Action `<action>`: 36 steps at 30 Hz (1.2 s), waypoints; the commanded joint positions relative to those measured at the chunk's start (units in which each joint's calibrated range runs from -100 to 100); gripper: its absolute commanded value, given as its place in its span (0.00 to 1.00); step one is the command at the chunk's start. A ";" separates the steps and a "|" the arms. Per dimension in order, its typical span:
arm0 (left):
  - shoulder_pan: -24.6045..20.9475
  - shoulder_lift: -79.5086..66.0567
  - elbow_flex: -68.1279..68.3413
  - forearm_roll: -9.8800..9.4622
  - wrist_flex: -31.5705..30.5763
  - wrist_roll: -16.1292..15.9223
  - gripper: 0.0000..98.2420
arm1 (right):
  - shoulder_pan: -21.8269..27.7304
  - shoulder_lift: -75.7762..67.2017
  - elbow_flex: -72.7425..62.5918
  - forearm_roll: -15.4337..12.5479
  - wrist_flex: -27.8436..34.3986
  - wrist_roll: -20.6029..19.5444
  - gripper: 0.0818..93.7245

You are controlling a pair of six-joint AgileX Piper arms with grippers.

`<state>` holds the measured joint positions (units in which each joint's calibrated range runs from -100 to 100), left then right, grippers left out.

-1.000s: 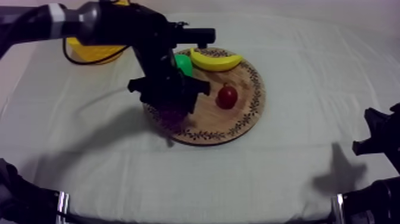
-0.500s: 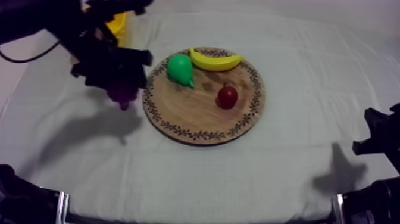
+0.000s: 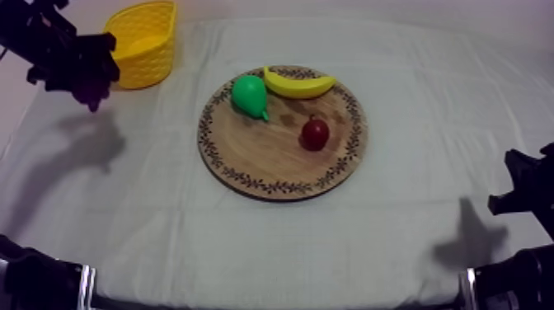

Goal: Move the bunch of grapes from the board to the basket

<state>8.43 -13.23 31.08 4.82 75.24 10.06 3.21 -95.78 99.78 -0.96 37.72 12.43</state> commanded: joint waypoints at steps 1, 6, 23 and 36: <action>-1.75 0.95 -5.61 -0.13 0.94 0.00 0.59 | 0.01 0.02 -0.01 0.00 0.03 0.00 0.00; -3.68 6.41 -15.69 -0.40 2.54 0.26 0.59 | 0.01 0.02 -0.01 0.00 0.03 0.00 0.00; -5.04 34.64 -45.00 -0.32 1.58 0.19 0.59 | 0.01 0.02 -0.01 0.00 0.03 0.00 0.00; -5.47 47.90 -59.64 -0.88 2.76 0.34 0.62 | 0.01 0.02 -0.01 0.00 0.03 0.00 0.00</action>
<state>2.97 34.40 -28.25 3.97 78.24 10.39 3.21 -95.78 99.78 -0.96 37.72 12.43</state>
